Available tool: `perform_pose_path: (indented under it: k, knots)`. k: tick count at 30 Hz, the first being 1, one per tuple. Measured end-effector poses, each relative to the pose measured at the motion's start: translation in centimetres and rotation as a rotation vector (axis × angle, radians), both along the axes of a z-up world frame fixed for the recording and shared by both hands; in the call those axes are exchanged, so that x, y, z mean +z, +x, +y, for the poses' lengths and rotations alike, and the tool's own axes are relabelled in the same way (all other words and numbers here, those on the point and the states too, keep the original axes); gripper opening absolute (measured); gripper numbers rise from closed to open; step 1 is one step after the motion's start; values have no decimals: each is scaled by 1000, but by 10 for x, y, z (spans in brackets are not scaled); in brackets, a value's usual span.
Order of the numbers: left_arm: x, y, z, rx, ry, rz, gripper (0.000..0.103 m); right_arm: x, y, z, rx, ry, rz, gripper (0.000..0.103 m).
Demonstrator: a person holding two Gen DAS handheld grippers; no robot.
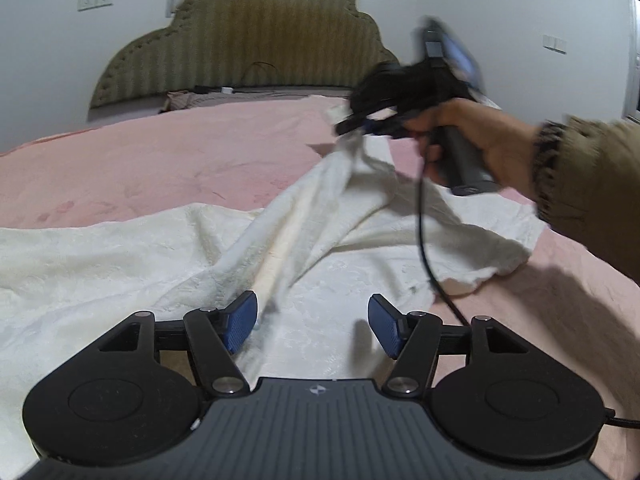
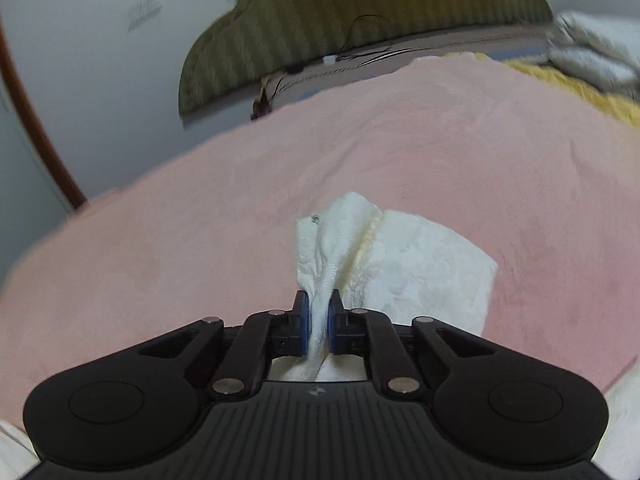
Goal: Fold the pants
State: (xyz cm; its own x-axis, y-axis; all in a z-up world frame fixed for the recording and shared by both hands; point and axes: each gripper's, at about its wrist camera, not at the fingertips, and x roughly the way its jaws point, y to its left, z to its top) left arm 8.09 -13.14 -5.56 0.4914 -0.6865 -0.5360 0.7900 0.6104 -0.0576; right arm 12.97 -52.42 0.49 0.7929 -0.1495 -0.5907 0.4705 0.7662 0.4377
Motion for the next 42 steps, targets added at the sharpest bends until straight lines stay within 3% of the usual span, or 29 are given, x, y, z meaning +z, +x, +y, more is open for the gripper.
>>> perform_pose_path:
  k: [5, 9, 12, 16, 18, 20, 21, 23, 24, 25, 26, 33, 34, 37, 42]
  knots:
    - [8, -2, -3, 63, 4, 12, 65, 5, -69, -29, -80, 227, -210, 8]
    - [12, -3, -16, 82, 61, -25, 64, -3, -127, -50, -134, 346, -297, 9]
    - [9, -5, -29, 88, 127, -61, 64, -21, -161, -60, -161, 445, -320, 9]
    - [6, -7, -41, 87, 187, -113, 63, -48, -180, -63, -187, 515, -228, 12]
    - [7, -8, -45, 90, 203, -134, 61, -56, -187, -62, -213, 538, -197, 26]
    - [8, -8, -47, 92, 217, -150, 55, -57, -191, -60, -208, 539, -226, 31]
    - [9, -7, -48, 95, 223, -160, 45, -56, -193, -58, -204, 532, -227, 34]
    - [10, -8, -49, 100, 237, -180, 26, -51, -193, -57, -191, 523, -249, 57]
    - [11, -11, -51, 103, 243, -187, 11, -49, -191, -57, -188, 520, -262, 64]
    - [11, -11, -50, 97, 246, -190, 8, -46, -187, -57, -193, 517, -269, 75]
    - [13, -13, -50, 83, 243, -190, 5, -44, -185, -56, -202, 511, -269, 78]
    - [16, -48, -47, -60, 236, -302, 1, -40, -174, -56, -212, 431, -201, 76]
    - [16, -48, -46, -68, 234, -302, 1, -39, -176, -55, -216, 420, -205, 74]
    - [15, -52, -43, -98, 224, -314, 1, -40, -189, -56, -241, 394, -196, 51]
    - [7, -51, -43, -128, 243, -339, 1, -47, -208, -65, -227, 469, -226, 49]
